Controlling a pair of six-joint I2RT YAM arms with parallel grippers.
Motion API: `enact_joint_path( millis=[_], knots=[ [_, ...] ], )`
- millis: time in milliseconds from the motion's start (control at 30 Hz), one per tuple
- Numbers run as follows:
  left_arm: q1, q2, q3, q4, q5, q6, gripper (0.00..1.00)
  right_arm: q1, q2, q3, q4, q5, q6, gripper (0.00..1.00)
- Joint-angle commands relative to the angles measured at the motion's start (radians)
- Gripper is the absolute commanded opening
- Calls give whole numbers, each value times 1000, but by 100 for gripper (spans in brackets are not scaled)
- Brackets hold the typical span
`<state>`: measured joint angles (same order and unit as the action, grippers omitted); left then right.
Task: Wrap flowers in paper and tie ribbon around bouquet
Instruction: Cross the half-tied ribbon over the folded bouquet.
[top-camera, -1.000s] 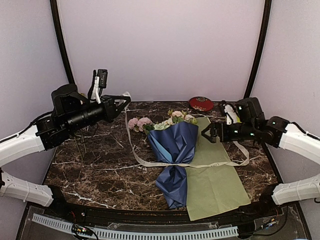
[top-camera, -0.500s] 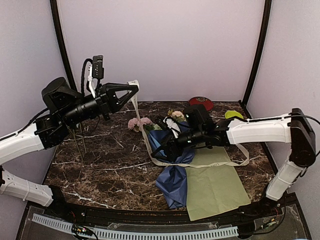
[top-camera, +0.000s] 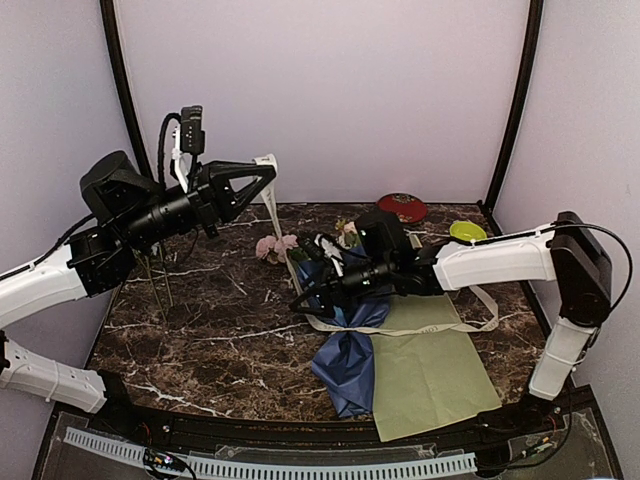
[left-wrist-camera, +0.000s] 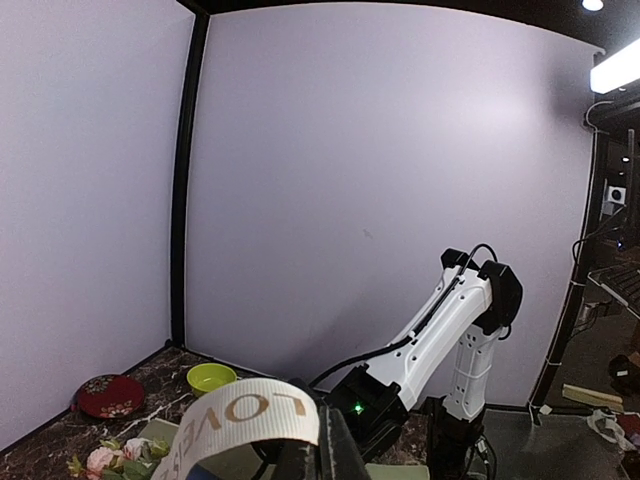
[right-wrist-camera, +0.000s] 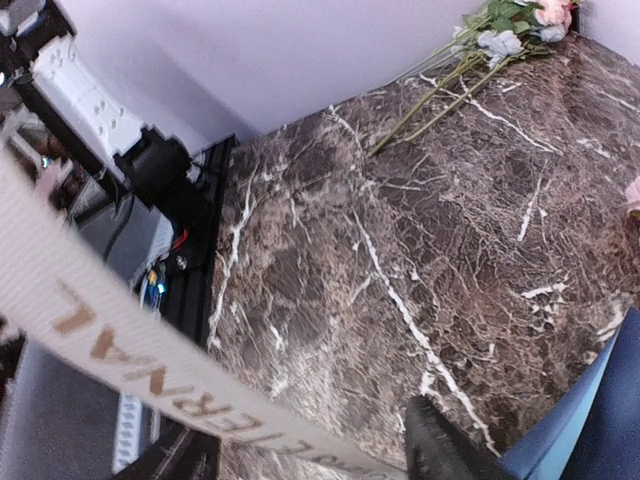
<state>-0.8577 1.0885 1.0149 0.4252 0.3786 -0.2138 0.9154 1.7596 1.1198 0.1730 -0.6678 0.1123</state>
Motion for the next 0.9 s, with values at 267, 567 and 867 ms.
enact_joint_path(
  millis=[267,567,867],
  knots=[
    [-3,-52,-7,-72,-263,34,0,-4,-44,-19,26,-33,25,0],
    [-2,33,-224,-438,-730,-102,0,-7,-214,-165,31,111,113,0],
    [-9,154,-416,-301,-595,-152,25,-7,-248,-220,18,119,153,0]
  ],
)
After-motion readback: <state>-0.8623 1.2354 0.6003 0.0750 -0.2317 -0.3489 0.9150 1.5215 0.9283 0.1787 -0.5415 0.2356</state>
